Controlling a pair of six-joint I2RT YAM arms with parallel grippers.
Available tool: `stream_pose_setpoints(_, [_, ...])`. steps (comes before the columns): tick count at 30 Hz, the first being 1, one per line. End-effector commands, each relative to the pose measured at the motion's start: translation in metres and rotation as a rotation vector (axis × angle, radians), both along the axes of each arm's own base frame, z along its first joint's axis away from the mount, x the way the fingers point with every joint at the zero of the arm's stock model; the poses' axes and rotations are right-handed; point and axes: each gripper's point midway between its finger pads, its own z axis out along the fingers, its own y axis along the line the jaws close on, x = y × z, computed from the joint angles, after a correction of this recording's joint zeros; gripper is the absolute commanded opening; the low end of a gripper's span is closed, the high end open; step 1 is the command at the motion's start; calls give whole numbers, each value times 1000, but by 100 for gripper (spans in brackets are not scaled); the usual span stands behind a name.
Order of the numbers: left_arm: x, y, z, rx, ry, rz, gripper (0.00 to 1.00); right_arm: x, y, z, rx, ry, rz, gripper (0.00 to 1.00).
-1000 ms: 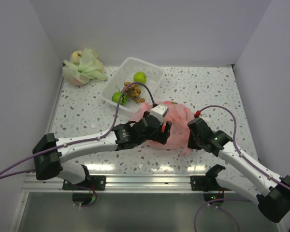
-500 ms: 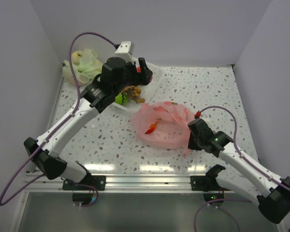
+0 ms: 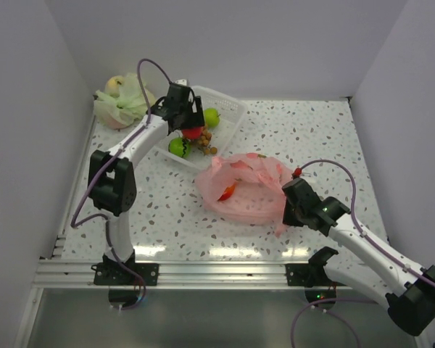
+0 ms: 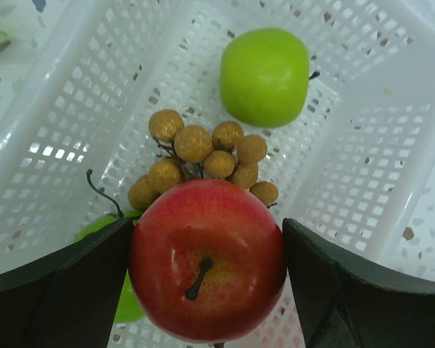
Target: Untie the knot of the plastic bag and take out the fruit
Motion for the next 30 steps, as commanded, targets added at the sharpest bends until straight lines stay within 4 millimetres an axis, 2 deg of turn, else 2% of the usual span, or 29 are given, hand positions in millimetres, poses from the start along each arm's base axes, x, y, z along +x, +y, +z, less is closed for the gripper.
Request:
stream_pose_setpoints(1, [-3,-10,29,-20,-29,-54,91,5,4,13,16,-21,5,0])
stream_pose_setpoints(3, [-11,-10,28,-22,-24,-69,100,6,5,14,19,-24,4,0])
stream_pose_setpoints(4, [-15,-9,42,-33,-52,-73,100,6,5,14,15,-20,6,0])
stream_pose_setpoints(5, [-22,-7,39,-31,-42,-79,100,6,5,14,12,-19,6,0])
stream_pose_setpoints(6, [-29,-6,56,-40,-70,-87,100,8,5,16,11,-25,8,0])
stream_pose_setpoints(8, [-45,-7,59,-36,-65,-119,100,10,5,18,6,-26,9,0])
stream_pose_setpoints(9, [-56,-8,78,-45,-103,-140,100,12,6,22,1,-34,12,1])
stream_pose_setpoints(10, [-67,-9,75,-38,-94,-162,100,13,4,22,-10,-32,11,1])
stream_pose_setpoints(11, [-83,-16,92,-43,-128,-213,100,14,4,26,-17,-39,20,2])
stream_pose_setpoints(13, [-107,-23,92,-45,-119,-275,100,17,3,29,-29,-46,19,2])
stream_pose_setpoints(14, [-120,-31,96,-37,-130,-315,100,18,3,29,-35,-46,21,3])
stream_pose_setpoints(15, [-136,-30,110,-43,-158,-335,100,19,3,32,-39,-52,24,3])
stream_pose_setpoints(17, [-162,-39,106,-33,-151,-393,100,21,3,35,-43,-58,26,3])
stream_pose_setpoints(18, [-176,-39,116,-44,-171,-409,100,22,3,36,-44,-63,28,3])
stream_pose_setpoints(19, [-189,-42,105,-56,-141,-442,100,23,3,36,-43,-67,31,3])
stream_pose_setpoints(21, [-214,-46,111,-88,-151,-481,100,24,2,37,-53,-73,32,3])
stream_pose_setpoints(22, [-222,-46,102,-83,-135,-495,100,25,2,37,-56,-76,31,3])
stream_pose_setpoints(24, [-241,-50,106,-89,-158,-527,100,26,1,36,-65,-78,33,3])
stream_pose_setpoints(25, [-246,-49,98,-81,-149,-533,100,27,1,36,-66,-80,34,3])
stream_pose_setpoints(26, [-255,-53,97,-80,-156,-553,100,27,1,37,-67,-81,36,3])
stream_pose_setpoints(28, [-256,-48,85,-29,-154,-524,100,29,2,38,-65,-92,43,3])
stream_pose_setpoints(30, [-262,-54,76,6,-148,-532,100,30,3,39,-64,-97,53,3])
